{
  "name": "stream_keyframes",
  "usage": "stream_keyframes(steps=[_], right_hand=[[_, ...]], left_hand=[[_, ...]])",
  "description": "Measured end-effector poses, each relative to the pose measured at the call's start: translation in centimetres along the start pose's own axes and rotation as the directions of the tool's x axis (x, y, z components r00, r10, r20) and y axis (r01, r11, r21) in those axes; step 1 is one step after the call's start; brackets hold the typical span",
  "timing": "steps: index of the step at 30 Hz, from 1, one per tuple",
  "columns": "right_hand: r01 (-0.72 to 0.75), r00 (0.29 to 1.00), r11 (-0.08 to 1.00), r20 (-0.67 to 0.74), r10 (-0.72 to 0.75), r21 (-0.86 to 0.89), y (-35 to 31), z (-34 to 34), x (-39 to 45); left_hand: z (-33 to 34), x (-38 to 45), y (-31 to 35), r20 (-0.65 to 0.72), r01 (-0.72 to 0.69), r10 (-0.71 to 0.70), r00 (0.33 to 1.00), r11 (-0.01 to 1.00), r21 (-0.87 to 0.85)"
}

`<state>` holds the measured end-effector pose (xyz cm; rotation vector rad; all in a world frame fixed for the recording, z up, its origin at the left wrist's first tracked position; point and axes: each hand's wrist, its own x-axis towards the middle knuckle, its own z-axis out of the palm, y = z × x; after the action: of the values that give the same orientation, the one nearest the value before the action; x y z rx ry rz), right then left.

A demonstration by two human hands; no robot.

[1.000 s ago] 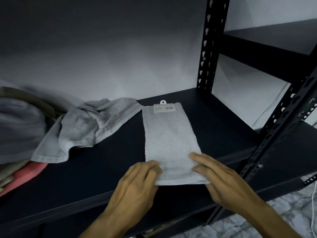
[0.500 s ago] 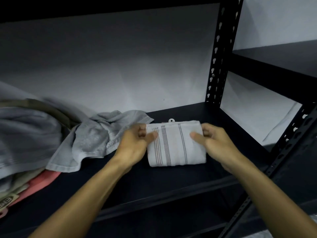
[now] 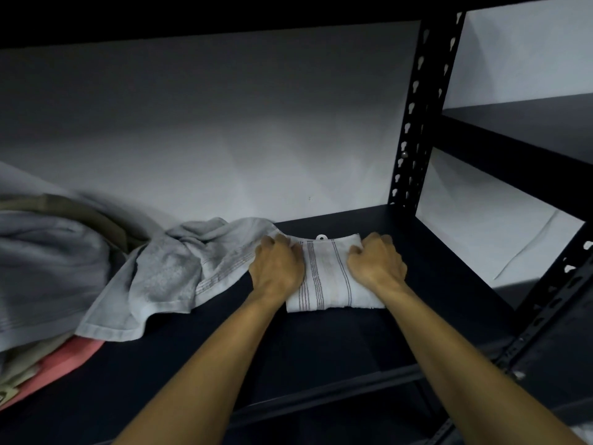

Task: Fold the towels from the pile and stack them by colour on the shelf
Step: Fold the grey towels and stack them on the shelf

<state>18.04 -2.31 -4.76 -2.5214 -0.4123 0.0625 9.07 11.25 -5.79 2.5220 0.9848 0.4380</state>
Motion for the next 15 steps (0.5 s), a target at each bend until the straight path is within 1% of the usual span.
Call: stream_keyframes(steps=[3, 6, 8, 11, 14, 15], right_hand=[[0.014, 1.0, 1.0, 0.028, -0.013, -0.022, 0.1, 0.2, 0.6], [-0.022, 0.994, 1.0, 0.107, 0.021, 0.006, -0.1, -0.1, 1.2], [-0.074, 0.982, 0.996, 0.175, 0.067, 0.039, -0.4, -0.6, 1.6], [-0.135, 0.965, 0.98, 0.242, 0.097, 0.144, -0.5, -1.1, 2.5], [-0.173, 0.948, 0.943, 0.308, 0.081, 0.284, -0.1, -1.3, 2.7], [-0.167, 0.949, 0.93, 0.308, 0.062, 0.329, 0.3, -1.2, 2.8]], left_hand=[[0.1, 0.5, 0.6, 0.038, 0.07, -0.072, 0.997, 0.997, 0.045], [-0.3, 0.8, 1.3, 0.08, 0.185, -0.186, 0.979, 0.982, 0.03], [-0.7, 1.5, 1.4, 0.131, 0.245, -0.238, 0.962, 0.968, -0.046], [-1.8, 2.3, 1.3, 0.252, 0.273, -0.219, 0.943, 0.941, -0.202], [-3.0, 1.7, 0.9, 0.361, 0.344, -0.206, 0.909, 0.861, -0.374], [-3.2, 1.6, 0.6, 0.384, 0.364, -0.2, 0.901, 0.83, -0.422]])
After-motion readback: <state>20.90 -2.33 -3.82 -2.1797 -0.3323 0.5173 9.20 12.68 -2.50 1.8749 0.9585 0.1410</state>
